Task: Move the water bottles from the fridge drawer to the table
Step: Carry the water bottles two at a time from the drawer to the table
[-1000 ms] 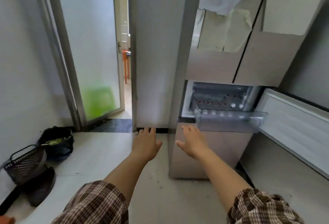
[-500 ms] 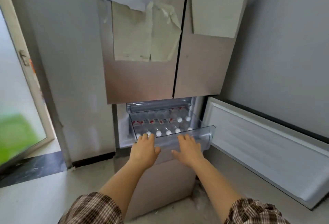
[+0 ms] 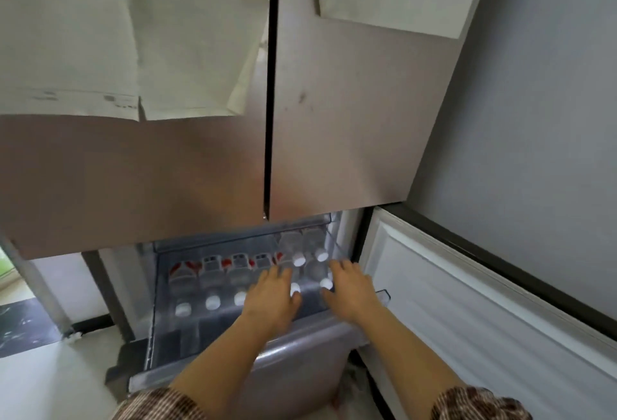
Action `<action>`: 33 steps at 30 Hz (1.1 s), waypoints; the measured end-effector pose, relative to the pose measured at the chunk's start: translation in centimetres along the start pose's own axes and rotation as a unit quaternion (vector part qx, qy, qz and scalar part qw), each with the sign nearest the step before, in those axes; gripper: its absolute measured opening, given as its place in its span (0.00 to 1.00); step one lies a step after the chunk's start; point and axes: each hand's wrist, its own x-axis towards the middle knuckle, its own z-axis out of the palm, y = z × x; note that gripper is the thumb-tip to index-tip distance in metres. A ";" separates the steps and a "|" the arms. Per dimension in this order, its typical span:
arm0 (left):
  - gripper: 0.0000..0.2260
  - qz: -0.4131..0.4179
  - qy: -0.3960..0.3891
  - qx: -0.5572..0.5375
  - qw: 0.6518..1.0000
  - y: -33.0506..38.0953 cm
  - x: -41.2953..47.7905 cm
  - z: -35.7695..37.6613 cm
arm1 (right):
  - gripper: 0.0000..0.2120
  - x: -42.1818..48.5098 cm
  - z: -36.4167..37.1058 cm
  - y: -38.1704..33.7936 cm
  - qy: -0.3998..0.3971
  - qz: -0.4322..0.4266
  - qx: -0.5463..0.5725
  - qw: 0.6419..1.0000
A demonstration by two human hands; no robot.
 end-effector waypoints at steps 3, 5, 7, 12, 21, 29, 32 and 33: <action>0.25 -0.026 -0.013 -0.017 0.999 0.3 4.0 2.1 | 0.26 4.8 1.2 1.9 -0.045 -0.028 0.018 0.998; 0.25 -0.041 -0.023 -0.019 0.999 0.4 6.4 3.5 | 0.26 7.5 2.1 2.6 -0.079 -0.036 0.040 0.995; 0.26 -0.059 -0.034 -0.018 0.998 0.5 8.7 4.9 | 0.28 9.8 2.8 3.0 -0.110 -0.039 0.053 0.992; 0.30 -0.092 -0.035 -0.023 0.995 -0.1 12.5 7.5 | 0.31 14.0 4.2 3.4 -0.149 -0.042 0.064 0.986; 0.25 -0.093 -0.020 -0.055 0.994 -1.2 15.1 9.1 | 0.18 16.2 5.3 3.3 -0.129 -0.087 0.021 0.988; 0.14 -0.088 0.083 0.036 0.992 -2.2 12.3 5.4 | 0.16 14.6 4.4 2.7 -0.047 -0.187 -0.042 0.980; 0.17 -0.116 0.101 0.026 0.988 -2.4 11.2 4.5 | 0.17 13.6 3.4 2.3 0.019 -0.249 -0.088 0.964; 0.19 -0.128 0.106 0.020 0.986 -2.5 10.7 4.3 | 0.17 13.1 2.9 2.1 0.038 -0.264 -0.088 0.960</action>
